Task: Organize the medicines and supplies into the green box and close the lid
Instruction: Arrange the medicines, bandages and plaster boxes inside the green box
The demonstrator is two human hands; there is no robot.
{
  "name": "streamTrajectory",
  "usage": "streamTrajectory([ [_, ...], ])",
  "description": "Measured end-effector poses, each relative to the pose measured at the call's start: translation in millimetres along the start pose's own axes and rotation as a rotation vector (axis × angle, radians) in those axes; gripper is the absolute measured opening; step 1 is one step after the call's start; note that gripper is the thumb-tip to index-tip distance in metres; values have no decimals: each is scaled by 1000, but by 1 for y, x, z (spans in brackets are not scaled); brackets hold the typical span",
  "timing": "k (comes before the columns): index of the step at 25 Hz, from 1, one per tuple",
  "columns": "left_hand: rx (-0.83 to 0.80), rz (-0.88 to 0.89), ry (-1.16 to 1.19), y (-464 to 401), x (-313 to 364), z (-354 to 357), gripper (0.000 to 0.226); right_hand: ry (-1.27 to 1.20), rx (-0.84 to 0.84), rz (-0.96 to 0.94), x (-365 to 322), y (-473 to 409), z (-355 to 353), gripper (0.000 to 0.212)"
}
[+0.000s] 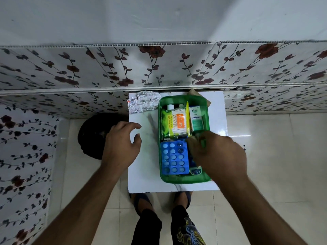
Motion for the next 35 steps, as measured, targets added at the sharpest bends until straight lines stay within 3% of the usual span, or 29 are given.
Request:
streamTrajectory([
  [2, 8, -21, 49, -17, -5, 3, 31, -210, 94, 140, 12, -27, -12, 20],
  [4, 13, -148, 114, -46, -15, 12, 43, -362, 179, 214, 27, -67, -12, 21],
  [8, 44, -477, 304, -92, -21, 31, 65, -397, -50, 166, 38, -139, 18, 37],
  [11, 68, -504, 256, -100, -20, 36, 53, -325, -191, 136, 39, -160, 29, 36],
  [15, 156, -566, 299, -100, -29, 31, 30, -286, -226, 90, 42, -160, 34, 32],
  [18, 275, -588, 523, -89, -27, 1, 9, -324, -220, 102, 46, -153, 29, 31],
  [20, 324, -531, 688, -71, -16, -39, 17, -352, -164, 146, 49, -138, 16, 38],
  [22, 290, -409, 698, -52, 6, -74, 24, -387, -60, 216, 54, -120, 4, 44],
  [25, -16, -201, 650, -27, 62, -78, 29, -473, 29, 285, 57, -89, -11, 34],
  [27, -226, -82, 456, -14, 89, -54, 26, -494, 52, 301, 56, -73, -17, 28],
  [29, -325, 35, 206, -8, 99, -25, 23, -511, 40, 310, 53, -59, -22, 23],
  [33, -305, 282, -337, -9, 95, 2, 31, -544, -3, 310, 46, -37, -25, 27],
  [35, -255, 382, -458, -5, 94, 5, 35, -551, -18, 312, 46, -29, -23, 28],
])
Point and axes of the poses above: each hand's wrist, its own y-axis away from the middle knuckle, its own z-axis out of the palm, x = y × z, the point moved 1 cm from there along -y, towards the middle knuckle, and after that the axes turned 1 degree about z, right-handed, at the moved point
